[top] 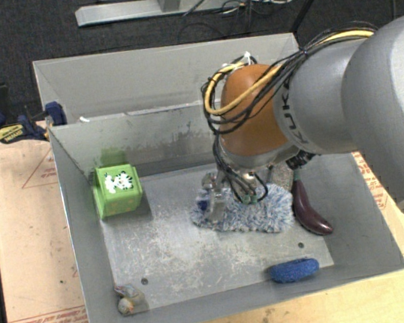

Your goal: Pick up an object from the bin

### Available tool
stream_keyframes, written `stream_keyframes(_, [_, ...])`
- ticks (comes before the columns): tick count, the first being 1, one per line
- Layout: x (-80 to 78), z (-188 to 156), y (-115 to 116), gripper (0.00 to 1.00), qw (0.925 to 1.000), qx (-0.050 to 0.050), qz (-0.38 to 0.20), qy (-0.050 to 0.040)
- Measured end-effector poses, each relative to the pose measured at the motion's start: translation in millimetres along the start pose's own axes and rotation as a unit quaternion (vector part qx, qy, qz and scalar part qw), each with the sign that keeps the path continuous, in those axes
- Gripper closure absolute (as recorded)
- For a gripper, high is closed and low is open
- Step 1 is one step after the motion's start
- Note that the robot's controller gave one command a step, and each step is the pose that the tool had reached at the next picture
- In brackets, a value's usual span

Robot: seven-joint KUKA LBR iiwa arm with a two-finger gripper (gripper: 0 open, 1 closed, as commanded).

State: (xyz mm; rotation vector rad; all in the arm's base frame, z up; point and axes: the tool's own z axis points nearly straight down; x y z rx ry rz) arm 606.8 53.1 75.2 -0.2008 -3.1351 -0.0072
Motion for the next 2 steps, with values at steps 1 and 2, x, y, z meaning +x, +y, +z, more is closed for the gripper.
stream_keyframes(1, [0.3,-6,0,1.0,1.0,0.001,0.0,0.0001])
stream_keyframes(2, [1.1,-17,-1,1.0,1.0,0.002,0.0,0.0013])
